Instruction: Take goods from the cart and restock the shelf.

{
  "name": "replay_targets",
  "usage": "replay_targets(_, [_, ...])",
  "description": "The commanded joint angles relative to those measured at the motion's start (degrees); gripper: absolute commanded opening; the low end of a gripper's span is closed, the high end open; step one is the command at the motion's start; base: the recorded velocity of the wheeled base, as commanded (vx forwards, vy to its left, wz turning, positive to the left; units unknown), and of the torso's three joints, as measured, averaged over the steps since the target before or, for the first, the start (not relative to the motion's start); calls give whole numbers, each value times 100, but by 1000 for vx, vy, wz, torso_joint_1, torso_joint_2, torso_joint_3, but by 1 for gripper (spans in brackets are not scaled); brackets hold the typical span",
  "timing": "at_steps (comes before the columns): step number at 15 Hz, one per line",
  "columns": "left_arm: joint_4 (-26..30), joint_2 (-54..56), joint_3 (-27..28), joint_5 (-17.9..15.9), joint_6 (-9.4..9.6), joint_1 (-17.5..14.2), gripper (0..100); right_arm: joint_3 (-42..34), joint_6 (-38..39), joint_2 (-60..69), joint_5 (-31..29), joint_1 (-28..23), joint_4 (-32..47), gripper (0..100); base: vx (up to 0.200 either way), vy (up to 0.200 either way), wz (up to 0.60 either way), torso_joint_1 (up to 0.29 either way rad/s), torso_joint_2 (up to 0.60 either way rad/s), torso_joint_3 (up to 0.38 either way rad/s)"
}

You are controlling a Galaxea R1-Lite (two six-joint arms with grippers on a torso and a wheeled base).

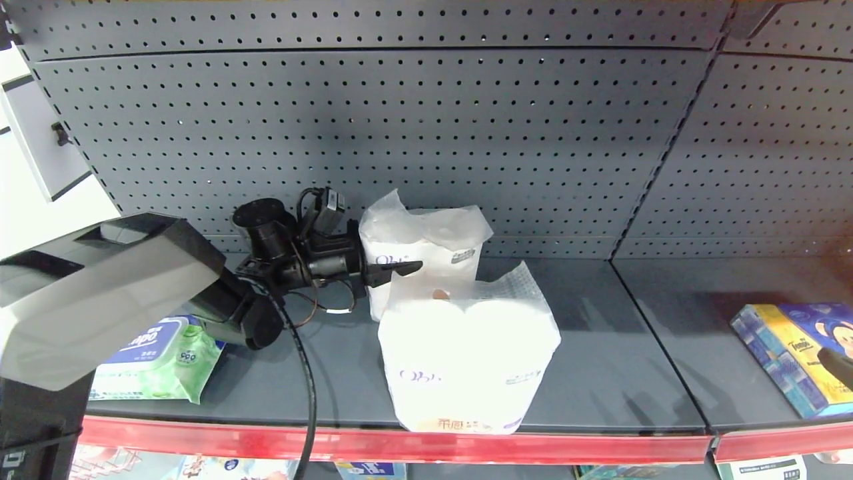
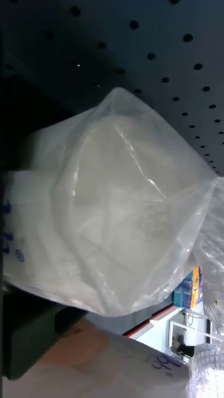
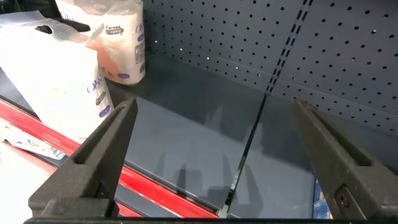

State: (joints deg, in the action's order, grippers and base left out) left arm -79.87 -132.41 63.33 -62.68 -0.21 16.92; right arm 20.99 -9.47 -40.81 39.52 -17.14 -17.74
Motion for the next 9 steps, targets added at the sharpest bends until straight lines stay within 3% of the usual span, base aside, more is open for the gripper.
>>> replay_targets(1, [16,-21,48,-7,-32,4,0,-16,-11,-32,3,0,-2,100,0,0,0,0,0,0])
replay_targets(5, [7,-92,65,-25,-32,4,0,-34,-11,-41,-15,0,-2,100,0,0,0,0,0,0])
replay_targets(6, [-2,-83,74,-25,-32,22,100,-43,-11,-41,-15,0,-2,100,0,0,0,0,0,0])
replay_targets(9, [-81,-56,21,37,-137,48,100,-60,-11,-41,-15,0,-2,100,0,0,0,0,0,0])
